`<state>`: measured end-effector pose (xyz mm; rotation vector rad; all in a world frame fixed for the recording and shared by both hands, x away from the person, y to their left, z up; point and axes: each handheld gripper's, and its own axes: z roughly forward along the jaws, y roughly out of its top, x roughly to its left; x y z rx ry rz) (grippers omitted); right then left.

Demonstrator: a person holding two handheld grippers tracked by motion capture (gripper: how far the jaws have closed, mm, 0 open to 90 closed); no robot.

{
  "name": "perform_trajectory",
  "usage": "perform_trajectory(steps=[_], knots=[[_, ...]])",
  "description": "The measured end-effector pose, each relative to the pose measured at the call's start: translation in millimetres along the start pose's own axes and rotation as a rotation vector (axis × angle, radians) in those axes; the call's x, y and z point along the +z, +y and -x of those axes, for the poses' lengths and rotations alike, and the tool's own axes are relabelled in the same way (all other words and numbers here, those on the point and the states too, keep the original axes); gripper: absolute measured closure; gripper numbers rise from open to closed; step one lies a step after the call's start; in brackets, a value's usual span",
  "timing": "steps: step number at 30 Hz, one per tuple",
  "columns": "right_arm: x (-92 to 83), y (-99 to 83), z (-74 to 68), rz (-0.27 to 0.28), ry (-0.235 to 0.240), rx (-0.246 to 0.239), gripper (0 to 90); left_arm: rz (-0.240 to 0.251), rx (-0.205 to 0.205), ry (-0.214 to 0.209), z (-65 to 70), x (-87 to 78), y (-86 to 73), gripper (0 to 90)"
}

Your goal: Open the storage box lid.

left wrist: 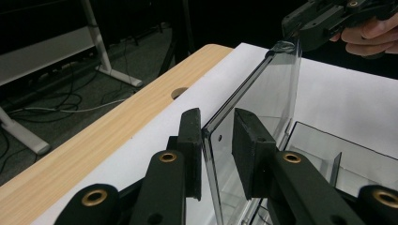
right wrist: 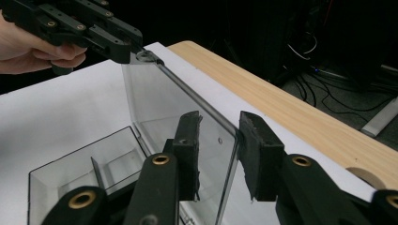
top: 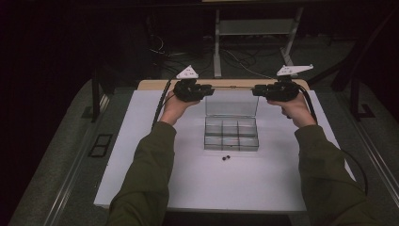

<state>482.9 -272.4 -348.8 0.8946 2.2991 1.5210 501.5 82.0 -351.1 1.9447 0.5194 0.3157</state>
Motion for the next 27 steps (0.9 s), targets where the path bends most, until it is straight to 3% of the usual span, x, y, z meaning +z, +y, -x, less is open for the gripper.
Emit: perform_trajectory(steps=[9,11,15,24,27], knots=[[12.5,3.0,3.3,-0.004,0.009,-0.002,68.0,-0.007,-0.016,0.018,-3.0,1.5,-1.0,71.3],[13.1,2.0,3.6,-0.002,0.000,0.001,68.3,-0.003,-0.041,0.021,-3.1,-0.4,-2.1,66.9],[14.4,1.4,4.9,0.002,-0.007,0.003,68.3,-0.019,-0.053,0.033,-0.2,-8.4,-6.7,59.3],[18.7,-0.4,9.0,0.009,-0.033,0.018,67.7,-0.040,-0.087,0.025,19.7,-29.3,-31.2,47.6],[20.4,-1.2,11.0,0.014,-0.035,0.036,67.4,-0.042,-0.115,0.012,28.4,-36.2,-40.2,44.1]])
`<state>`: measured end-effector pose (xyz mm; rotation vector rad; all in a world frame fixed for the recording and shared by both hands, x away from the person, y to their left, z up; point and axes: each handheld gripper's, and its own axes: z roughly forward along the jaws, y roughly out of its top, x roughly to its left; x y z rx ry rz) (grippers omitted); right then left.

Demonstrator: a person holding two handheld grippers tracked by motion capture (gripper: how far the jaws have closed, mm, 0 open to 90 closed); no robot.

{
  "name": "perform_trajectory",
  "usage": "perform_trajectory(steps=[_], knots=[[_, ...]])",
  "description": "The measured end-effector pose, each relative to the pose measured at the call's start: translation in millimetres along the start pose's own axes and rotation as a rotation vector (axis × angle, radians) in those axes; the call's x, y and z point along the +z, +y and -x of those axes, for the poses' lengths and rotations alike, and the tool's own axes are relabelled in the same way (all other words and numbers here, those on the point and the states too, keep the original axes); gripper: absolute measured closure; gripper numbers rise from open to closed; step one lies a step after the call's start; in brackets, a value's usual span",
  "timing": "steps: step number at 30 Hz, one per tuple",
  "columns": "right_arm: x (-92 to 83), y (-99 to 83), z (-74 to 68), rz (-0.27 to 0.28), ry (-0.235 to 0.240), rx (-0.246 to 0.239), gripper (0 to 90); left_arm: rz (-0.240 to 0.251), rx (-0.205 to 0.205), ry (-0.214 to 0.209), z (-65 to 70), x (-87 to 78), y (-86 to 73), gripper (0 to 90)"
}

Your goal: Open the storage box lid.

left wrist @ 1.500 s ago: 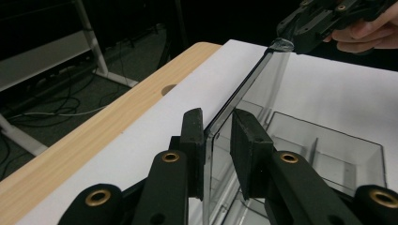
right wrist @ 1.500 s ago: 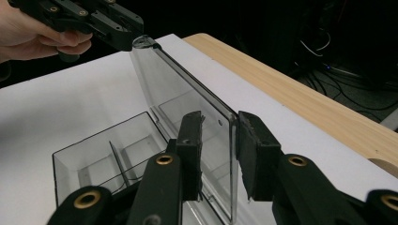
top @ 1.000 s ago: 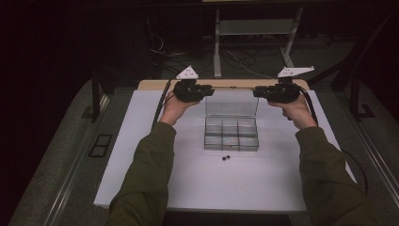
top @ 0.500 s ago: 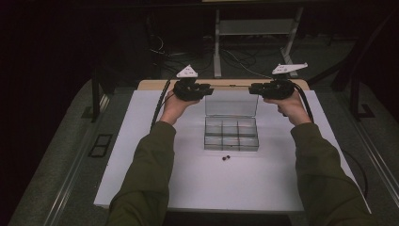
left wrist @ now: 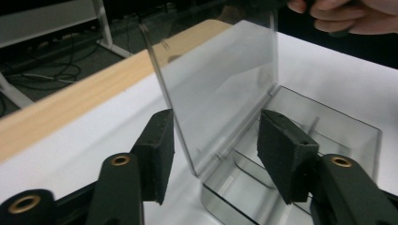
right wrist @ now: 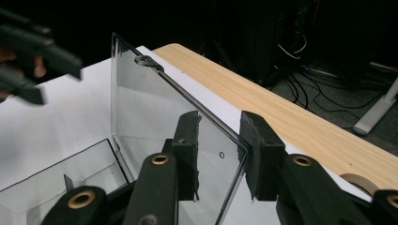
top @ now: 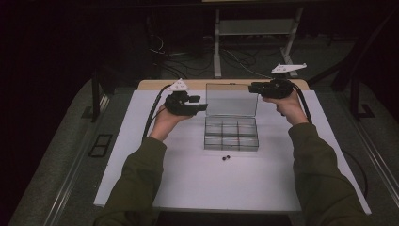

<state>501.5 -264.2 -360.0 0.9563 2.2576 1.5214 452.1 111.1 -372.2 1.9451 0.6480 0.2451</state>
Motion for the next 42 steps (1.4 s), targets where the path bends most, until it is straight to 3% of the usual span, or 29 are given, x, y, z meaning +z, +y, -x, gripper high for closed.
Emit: perform_trajectory(steps=[8,18,22,30,39,42], knots=[[5.5,-1.7,5.4,-0.001,-0.016,0.024,65.2,-0.023,-0.005,-0.015,21.3,-17.8,-25.7,38.4],[12.1,-2.8,7.5,-0.021,-0.052,0.015,60.7,-0.036,-0.017,-0.028,48.9,-38.8,-51.6,33.6],[15.2,-2.0,9.1,-0.039,-0.061,0.010,59.1,-0.064,-0.005,-0.018,58.7,-46.7,-64.2,32.7],[23.2,-3.1,13.4,-0.064,-0.084,0.020,54.8,-0.111,-0.025,-0.033,71.3,-54.5,-86.6,27.4],[33.7,-10.6,22.9,-0.074,-0.094,0.070,50.3,-0.121,-0.057,-0.033,85.3,-62.7,-104.3,21.1],[36.9,-13.9,26.8,-0.079,-0.095,0.088,49.1,-0.134,-0.046,-0.034,90.6,-62.7,-108.3,18.2]])
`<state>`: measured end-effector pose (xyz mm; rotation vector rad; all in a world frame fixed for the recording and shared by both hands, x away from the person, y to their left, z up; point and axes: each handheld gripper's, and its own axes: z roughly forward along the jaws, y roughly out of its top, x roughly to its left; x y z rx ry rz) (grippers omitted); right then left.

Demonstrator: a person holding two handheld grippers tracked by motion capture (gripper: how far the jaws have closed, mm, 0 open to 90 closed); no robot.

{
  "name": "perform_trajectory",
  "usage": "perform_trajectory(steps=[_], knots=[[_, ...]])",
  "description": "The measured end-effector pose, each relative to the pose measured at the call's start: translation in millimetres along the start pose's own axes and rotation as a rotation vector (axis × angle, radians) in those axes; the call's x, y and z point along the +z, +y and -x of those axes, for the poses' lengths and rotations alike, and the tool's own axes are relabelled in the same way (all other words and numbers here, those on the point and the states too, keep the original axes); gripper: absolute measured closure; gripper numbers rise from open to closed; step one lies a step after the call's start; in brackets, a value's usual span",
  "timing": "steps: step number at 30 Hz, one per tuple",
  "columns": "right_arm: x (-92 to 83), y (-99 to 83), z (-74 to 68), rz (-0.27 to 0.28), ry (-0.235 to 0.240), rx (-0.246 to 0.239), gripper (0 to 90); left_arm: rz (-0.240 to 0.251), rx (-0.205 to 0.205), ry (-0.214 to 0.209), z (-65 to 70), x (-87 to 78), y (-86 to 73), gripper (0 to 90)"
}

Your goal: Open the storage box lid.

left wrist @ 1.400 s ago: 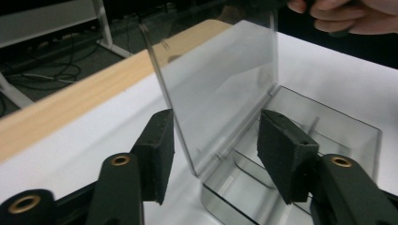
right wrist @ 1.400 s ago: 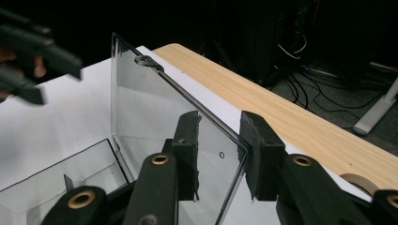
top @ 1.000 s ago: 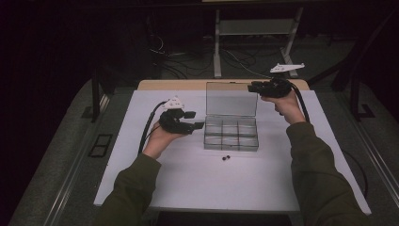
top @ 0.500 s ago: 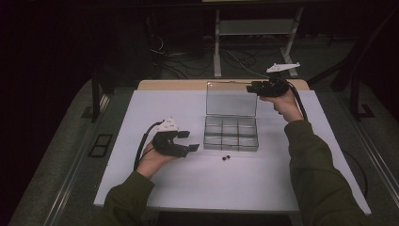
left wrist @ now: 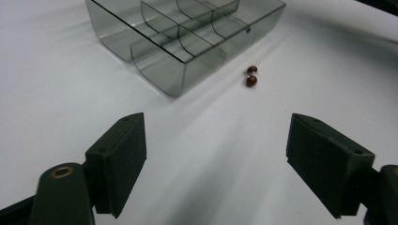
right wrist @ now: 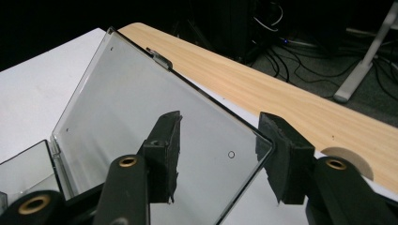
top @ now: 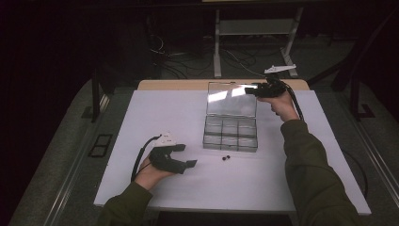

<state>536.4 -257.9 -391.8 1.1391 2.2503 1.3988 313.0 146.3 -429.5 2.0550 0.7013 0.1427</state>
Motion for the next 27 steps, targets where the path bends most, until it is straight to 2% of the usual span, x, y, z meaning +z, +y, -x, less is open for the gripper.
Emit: perform_trajectory(steps=[2,11,18,27], knots=[[2.0,-1.7,2.1,-0.006,0.001,0.015,48.6,-0.015,0.020,0.006,1.6,1.5,-0.6,17.2],[13.0,-9.6,8.0,-0.046,-0.030,0.045,44.9,-0.019,0.017,0.005,1.5,3.5,-1.0,15.0],[20.7,-10.9,14.5,-0.048,-0.006,0.097,46.9,-0.010,0.010,0.003,1.5,2.6,-0.5,15.0],[35.4,-7.6,17.2,-0.061,-0.004,0.113,46.1,-0.004,0.010,0.001,-0.2,0.2,-0.2,15.0]])
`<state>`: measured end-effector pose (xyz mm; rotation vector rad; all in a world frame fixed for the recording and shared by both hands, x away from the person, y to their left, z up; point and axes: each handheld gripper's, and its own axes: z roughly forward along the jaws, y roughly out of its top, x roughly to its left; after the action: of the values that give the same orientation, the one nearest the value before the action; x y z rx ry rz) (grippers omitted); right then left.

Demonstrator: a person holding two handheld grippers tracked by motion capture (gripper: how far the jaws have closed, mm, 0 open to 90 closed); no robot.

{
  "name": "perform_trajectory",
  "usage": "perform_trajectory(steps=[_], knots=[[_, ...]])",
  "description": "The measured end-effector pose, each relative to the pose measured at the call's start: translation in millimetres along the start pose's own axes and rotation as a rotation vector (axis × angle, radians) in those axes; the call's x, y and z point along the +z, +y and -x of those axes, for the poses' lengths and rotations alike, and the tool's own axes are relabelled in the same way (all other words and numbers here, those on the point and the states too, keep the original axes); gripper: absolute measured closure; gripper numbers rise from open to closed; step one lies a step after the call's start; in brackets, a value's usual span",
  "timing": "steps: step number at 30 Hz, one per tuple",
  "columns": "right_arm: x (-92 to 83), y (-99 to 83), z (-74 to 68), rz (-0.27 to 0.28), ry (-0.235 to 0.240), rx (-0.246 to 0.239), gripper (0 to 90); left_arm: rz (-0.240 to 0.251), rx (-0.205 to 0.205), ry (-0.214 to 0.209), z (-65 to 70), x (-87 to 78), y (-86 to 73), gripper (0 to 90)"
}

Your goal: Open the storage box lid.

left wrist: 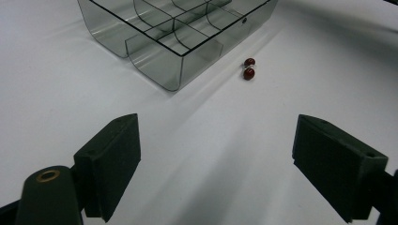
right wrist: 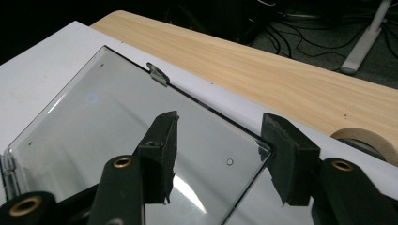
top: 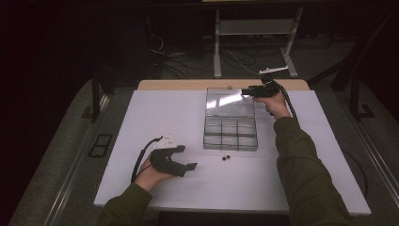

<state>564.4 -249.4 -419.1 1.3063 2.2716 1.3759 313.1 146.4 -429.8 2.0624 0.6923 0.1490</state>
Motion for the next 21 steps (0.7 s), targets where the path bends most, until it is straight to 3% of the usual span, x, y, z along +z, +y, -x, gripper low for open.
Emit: perform_trajectory(steps=[21], knots=[[20.5,-20.8,10.4,-0.066,-0.013,0.061,43.5,-0.009,-0.010,-0.025,-0.8,1.8,-0.5,15.0]])
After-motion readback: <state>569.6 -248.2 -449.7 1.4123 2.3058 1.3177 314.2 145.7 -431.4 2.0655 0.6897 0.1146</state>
